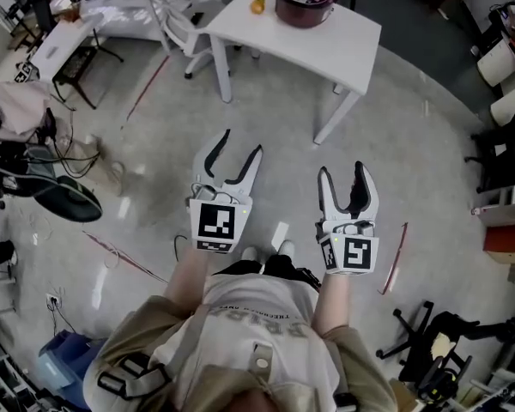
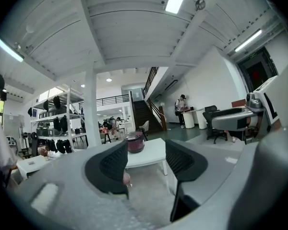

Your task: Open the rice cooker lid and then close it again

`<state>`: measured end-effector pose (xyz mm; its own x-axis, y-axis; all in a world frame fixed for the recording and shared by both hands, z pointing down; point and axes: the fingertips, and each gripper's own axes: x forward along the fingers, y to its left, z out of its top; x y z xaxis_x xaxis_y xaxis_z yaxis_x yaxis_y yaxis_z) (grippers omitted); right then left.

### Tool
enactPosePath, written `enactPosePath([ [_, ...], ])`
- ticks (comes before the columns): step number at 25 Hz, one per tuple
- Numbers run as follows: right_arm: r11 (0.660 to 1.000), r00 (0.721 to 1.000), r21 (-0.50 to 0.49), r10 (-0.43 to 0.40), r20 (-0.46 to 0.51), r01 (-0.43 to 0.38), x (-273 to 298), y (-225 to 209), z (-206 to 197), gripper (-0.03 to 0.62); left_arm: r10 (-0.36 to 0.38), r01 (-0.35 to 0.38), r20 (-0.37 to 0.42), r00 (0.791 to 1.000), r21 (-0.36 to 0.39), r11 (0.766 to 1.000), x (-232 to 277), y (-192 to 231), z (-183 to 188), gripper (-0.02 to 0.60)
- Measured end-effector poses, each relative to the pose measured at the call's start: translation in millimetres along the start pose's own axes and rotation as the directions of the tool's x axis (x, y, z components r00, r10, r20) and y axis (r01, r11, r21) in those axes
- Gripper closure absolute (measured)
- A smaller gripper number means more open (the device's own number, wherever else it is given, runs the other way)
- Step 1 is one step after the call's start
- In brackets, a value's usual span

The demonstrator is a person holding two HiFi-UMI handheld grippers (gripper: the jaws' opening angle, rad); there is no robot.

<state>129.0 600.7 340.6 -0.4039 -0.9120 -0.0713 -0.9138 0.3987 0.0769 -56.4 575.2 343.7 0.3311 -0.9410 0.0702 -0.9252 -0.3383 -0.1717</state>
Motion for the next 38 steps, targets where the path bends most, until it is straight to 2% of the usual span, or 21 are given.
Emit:
enactPosePath([
  [5, 0.998, 1.0, -0.059, 0.013, -0.021, -0.014, 12, 5, -4, 0.296, 0.006, -0.006, -0.025, 1.0, 0.003, 1.0, 2, 9, -10, 0.293],
  [12, 0.999, 0.999, -0.024, 0.033, -0.027, -0.034, 44, -12, -17, 0.293, 0.035, -0.035, -0.039, 0.999, 0.006, 0.999, 21, 21, -19, 0.293],
  [18, 0.998, 0.998, -0.02, 0.057, -0.02, -0.057, 86, -37, -20, 0.293, 0.082, -0.083, -0.043, 0.996, -0.007, 0.997, 59, 38, -18, 0.293],
  [28, 0.994, 0.995, -0.03, 0.102, -0.019, -0.103, 152, -95, -18, 0.293, 0.118, -0.12, -0.042, 0.992, -0.027, 0.992, 140, 42, -1, 0.293],
  [38, 0.986, 0.986, -0.015, 0.163, -0.042, -0.164, 204, -147, -34, 0.293, 0.149, -0.153, -0.095, 0.984, -0.034, 0.988, 204, 32, -6, 0.293],
])
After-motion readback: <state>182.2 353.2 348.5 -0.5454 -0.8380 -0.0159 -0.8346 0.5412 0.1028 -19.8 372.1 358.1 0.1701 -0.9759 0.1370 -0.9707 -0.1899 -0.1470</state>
